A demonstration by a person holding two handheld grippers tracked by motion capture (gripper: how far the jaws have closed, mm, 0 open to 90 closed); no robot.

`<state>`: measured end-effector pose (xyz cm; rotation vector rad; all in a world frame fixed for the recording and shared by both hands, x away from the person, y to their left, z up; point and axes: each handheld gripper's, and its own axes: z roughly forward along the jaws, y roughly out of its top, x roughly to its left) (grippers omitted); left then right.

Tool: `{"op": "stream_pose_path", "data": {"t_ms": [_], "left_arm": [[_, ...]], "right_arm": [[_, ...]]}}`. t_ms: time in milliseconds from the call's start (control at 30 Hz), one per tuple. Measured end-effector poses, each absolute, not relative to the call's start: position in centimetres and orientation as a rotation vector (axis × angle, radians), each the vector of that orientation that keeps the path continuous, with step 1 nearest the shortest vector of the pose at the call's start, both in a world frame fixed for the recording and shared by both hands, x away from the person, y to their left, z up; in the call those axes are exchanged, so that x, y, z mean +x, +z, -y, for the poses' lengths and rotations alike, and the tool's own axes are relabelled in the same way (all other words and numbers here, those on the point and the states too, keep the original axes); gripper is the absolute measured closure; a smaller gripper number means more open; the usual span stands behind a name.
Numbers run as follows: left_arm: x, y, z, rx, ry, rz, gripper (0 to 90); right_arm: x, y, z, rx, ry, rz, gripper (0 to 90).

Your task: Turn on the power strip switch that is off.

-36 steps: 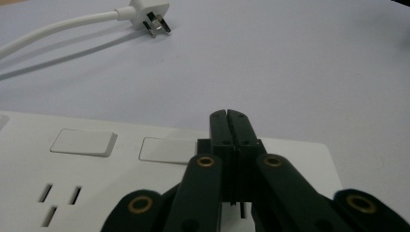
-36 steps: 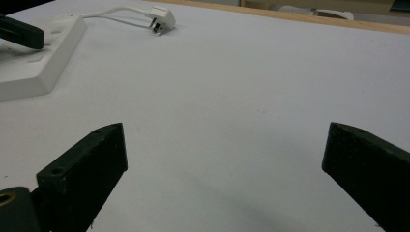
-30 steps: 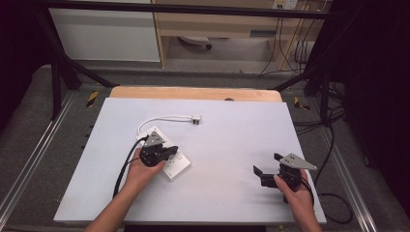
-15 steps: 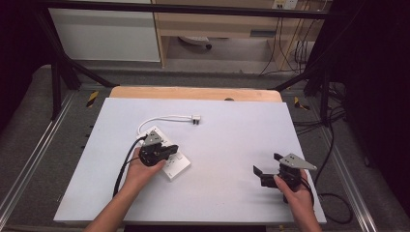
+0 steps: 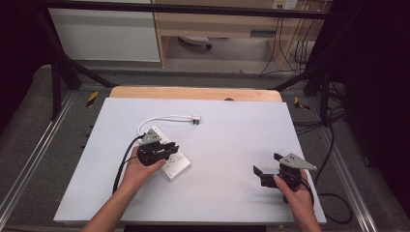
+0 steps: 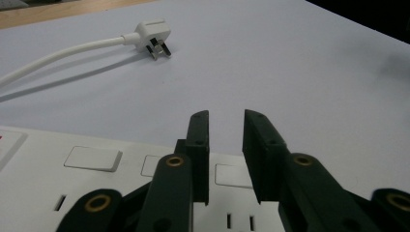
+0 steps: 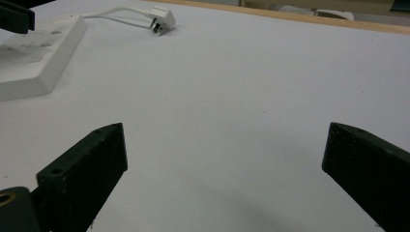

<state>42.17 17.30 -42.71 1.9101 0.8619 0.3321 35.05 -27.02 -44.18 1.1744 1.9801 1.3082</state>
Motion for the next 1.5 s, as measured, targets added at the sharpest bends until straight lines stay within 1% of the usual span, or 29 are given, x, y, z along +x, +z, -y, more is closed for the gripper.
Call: {"op": "stream_pose_path", "data": {"t_ms": [500, 600, 667, 767, 1167, 1267, 1400, 1433, 1500], "left_arm": [[41.9, -41.6, -18.1, 1.886, 0.338, -0.868, 58.6], [41.8, -41.4, -18.2, 1.884, 0.337, -0.866, 52.5], [41.8, -41.3, -18.3, 1.881, 0.332, -0.866, 51.1], [41.7, -41.2, -18.6, 1.872, 0.332, -0.869, 46.5], [41.5, -40.6, -19.5, 1.840, 0.325, -0.864, 37.3], [41.4, -40.4, -19.6, 1.831, 0.339, -0.867, 30.0], [41.3, -40.2, -19.9, 1.808, 0.345, -0.874, 14.0], [41.3, -40.1, -20.1, 1.808, 0.349, -0.880, 11.5], [41.3, -39.9, -20.4, 1.802, 0.354, -0.888, 9.3]], "right_arm": [[35.1, -44.2, 27.0, 1.176, 1.307, -1.980, 2.5], [35.1, -44.2, 27.0, 1.175, 1.307, -1.980, 2.5], [35.1, -44.2, 27.0, 1.175, 1.306, -1.981, 2.5], [35.1, -44.2, 27.0, 1.175, 1.306, -1.980, 2.5], [35.1, -44.2, 26.9, 1.177, 1.307, -1.981, 2.5], [35.1, -44.2, 26.9, 1.173, 1.305, -1.983, 2.5], [35.1, -44.2, 26.9, 1.173, 1.305, -1.984, 2.5], [35.1, -44.2, 26.9, 1.173, 1.306, -1.985, 2.5], [35.1, -44.2, 26.9, 1.174, 1.305, -1.986, 2.5]]}}
